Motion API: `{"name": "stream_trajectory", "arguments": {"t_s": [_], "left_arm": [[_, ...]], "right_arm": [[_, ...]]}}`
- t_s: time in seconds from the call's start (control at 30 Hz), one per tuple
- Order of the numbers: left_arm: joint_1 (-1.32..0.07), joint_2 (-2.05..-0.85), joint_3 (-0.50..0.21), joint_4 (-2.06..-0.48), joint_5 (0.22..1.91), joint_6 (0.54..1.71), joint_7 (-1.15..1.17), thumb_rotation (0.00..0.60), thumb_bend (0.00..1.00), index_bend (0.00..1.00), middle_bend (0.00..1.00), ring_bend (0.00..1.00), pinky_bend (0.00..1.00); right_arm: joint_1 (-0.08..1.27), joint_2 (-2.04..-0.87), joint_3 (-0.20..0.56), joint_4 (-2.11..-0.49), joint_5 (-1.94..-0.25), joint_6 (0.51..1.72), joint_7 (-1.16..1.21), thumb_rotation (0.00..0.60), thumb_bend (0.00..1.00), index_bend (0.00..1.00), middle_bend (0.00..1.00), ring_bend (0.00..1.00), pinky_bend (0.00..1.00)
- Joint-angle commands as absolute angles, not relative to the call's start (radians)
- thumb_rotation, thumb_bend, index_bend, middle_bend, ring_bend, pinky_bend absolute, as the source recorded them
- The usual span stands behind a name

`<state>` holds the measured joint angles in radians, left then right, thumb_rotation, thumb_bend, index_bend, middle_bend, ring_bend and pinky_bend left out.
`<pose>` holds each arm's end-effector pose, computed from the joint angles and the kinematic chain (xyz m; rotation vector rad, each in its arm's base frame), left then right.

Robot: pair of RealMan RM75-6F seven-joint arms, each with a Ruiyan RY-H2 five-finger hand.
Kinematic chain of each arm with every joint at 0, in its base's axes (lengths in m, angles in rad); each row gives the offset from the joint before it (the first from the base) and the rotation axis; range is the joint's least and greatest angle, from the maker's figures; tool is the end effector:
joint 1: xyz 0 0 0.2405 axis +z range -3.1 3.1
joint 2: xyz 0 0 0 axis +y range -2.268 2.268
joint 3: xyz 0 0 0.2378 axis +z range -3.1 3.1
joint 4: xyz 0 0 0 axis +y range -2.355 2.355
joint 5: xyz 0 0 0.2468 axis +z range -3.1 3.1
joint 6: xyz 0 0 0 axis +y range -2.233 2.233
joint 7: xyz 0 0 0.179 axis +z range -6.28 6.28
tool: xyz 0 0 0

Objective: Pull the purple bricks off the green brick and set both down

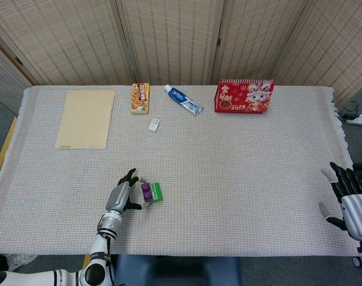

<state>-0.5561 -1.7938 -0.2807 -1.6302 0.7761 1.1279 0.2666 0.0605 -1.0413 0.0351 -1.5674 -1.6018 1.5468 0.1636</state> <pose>-0.1172 0.3086 -0.1118 -1.3209 -1.6963 -1.0363 -0.3128 -0.2069 0.1471 1.4202 -0.8785 1.0001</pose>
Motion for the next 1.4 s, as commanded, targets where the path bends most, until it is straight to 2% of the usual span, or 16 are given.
{"name": "stream_trajectory", "arguments": {"t_s": [0.03,0.17,0.43,0.67,0.97,1.17,1.4], "left_arm": [[-0.549,-1.793,-0.274,-1.632,0.797,1.125,0.242,0.6,0.25,0.35,0.0,0.0,0.0],[-0.546,-1.794,-0.273,-1.626,0.805,1.117,0.22,0.6,0.26,0.37,0.0,0.0,0.0],[-0.543,-1.806,-0.274,-1.598,0.823,1.109,0.181,0.6,0.37,0.46,0.01,0.0,0.0],[-0.538,-1.82,-0.269,-1.569,0.859,1.115,0.153,0.6,0.4,0.52,0.04,0.0,0.0],[-0.516,-1.792,-0.282,-1.625,0.906,1.127,0.092,0.6,0.53,0.64,0.09,0.0,0.0],[-0.479,-1.726,-0.283,-1.733,0.945,1.139,0.026,0.6,0.57,0.68,0.11,0.0,0.0],[-0.461,-1.668,-0.302,-1.829,0.923,1.14,-0.002,0.6,0.59,0.7,0.11,0.0,0.0]], "right_arm": [[0.06,-1.042,0.035,-1.567,-1.602,1.547,0.162,0.6,0.46,0.0,0.0,0.0,0.0],[0.06,-1.043,0.035,-1.568,-1.602,1.548,0.157,0.6,0.46,0.0,0.0,0.0,0.0],[0.059,-1.046,0.036,-1.566,-1.6,1.549,0.152,0.6,0.46,0.0,0.0,0.0,0.0],[0.059,-1.046,0.037,-1.566,-1.599,1.549,0.154,0.6,0.46,0.0,0.0,0.0,0.0],[0.07,-1.05,0.035,-1.564,-1.599,1.526,0.156,0.6,0.46,0.0,0.0,0.0,0.0],[0.141,-1.09,0.034,-1.505,-1.622,1.434,0.31,0.6,0.46,0.0,0.0,0.0,0.0],[0.292,-1.223,0.025,-1.372,-1.683,1.276,0.619,0.6,0.46,0.0,0.0,0.0,0.0]]}}
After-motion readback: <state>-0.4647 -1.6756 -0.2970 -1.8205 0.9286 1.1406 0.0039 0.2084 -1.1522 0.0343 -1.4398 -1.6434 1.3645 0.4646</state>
